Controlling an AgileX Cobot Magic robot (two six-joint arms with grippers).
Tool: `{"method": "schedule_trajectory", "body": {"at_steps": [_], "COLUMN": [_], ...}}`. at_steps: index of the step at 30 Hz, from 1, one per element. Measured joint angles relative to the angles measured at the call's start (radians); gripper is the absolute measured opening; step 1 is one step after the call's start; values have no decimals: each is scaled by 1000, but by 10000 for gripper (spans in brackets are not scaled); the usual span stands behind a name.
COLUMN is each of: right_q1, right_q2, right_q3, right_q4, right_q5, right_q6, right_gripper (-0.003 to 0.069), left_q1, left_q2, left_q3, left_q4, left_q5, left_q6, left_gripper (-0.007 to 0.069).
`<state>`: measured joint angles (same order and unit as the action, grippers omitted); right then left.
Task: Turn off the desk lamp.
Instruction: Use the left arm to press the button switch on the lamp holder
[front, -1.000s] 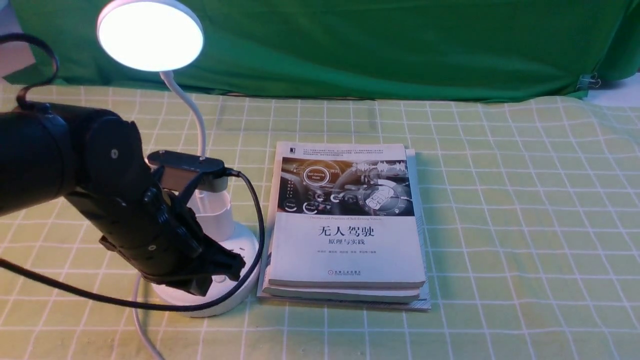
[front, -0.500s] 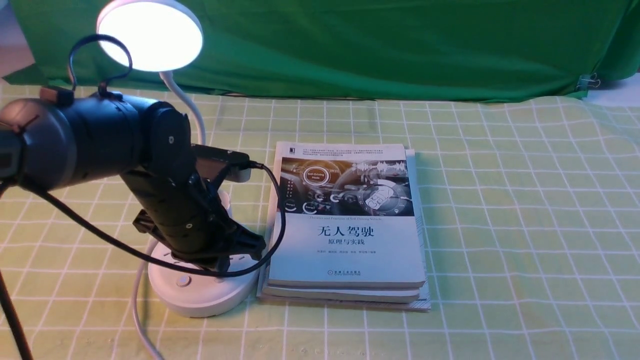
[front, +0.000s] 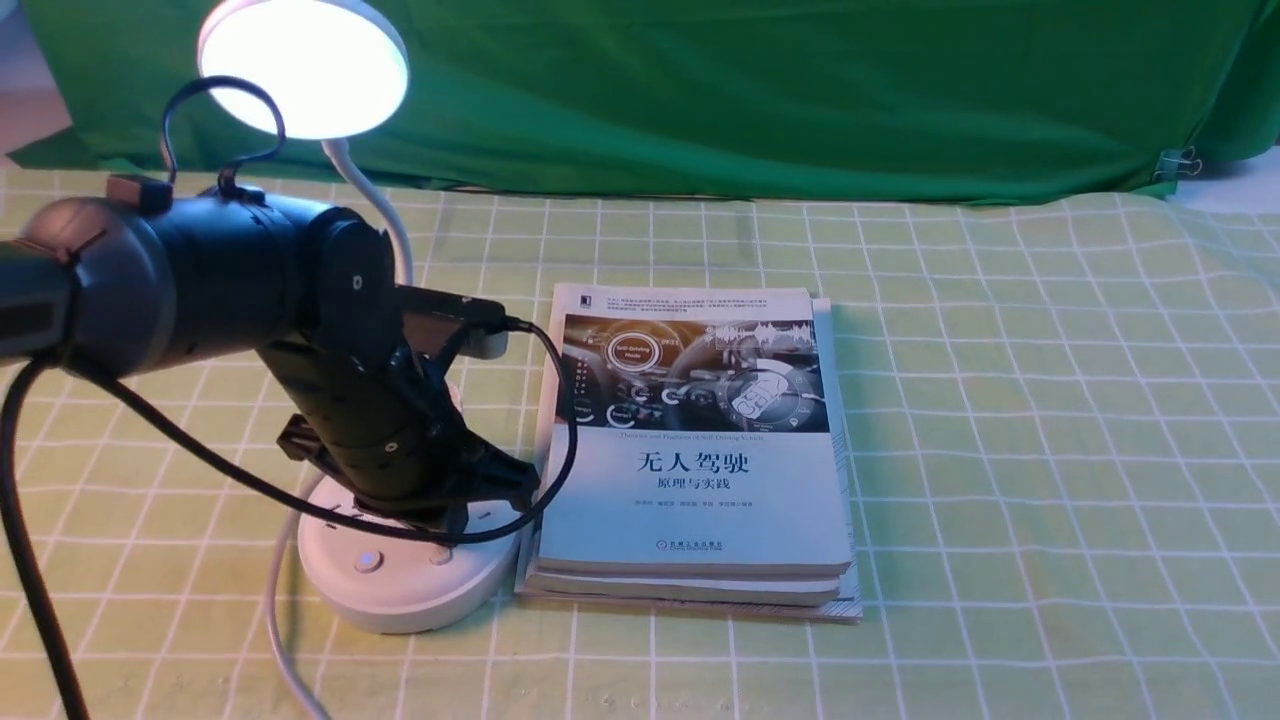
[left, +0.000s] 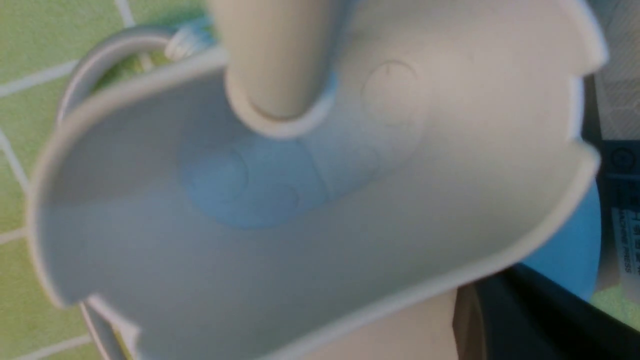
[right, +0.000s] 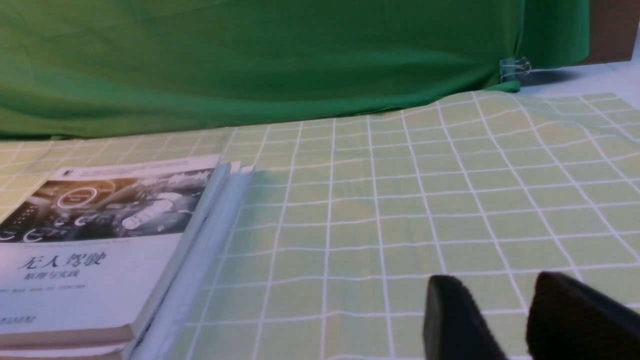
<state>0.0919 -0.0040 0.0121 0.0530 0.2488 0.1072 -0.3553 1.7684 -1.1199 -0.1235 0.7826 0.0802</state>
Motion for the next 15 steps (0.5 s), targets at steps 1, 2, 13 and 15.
{"method": "schedule_trajectory", "body": {"at_steps": [1, 2, 13, 15], "right_q1": [0, 0, 0, 0], "right_q2": [0, 0, 0, 0], "right_q3": [0, 0, 0, 0], "right_q4": [0, 0, 1, 1], "right_q5": [0, 0, 0, 0], "right_q6": [2, 2, 0, 1], "right_gripper": [239, 239, 239, 239], "left_q1": [0, -1, -26, -31], "left_q2": [-2, -20, -19, -4], "left_q3": [0, 0, 1, 1], "left_q4": [3, 9, 5, 3], "left_q5": [-2, -4, 53, 57], "left_q6": [0, -8, -26, -26], "left_gripper": [1, 1, 1, 1]}}
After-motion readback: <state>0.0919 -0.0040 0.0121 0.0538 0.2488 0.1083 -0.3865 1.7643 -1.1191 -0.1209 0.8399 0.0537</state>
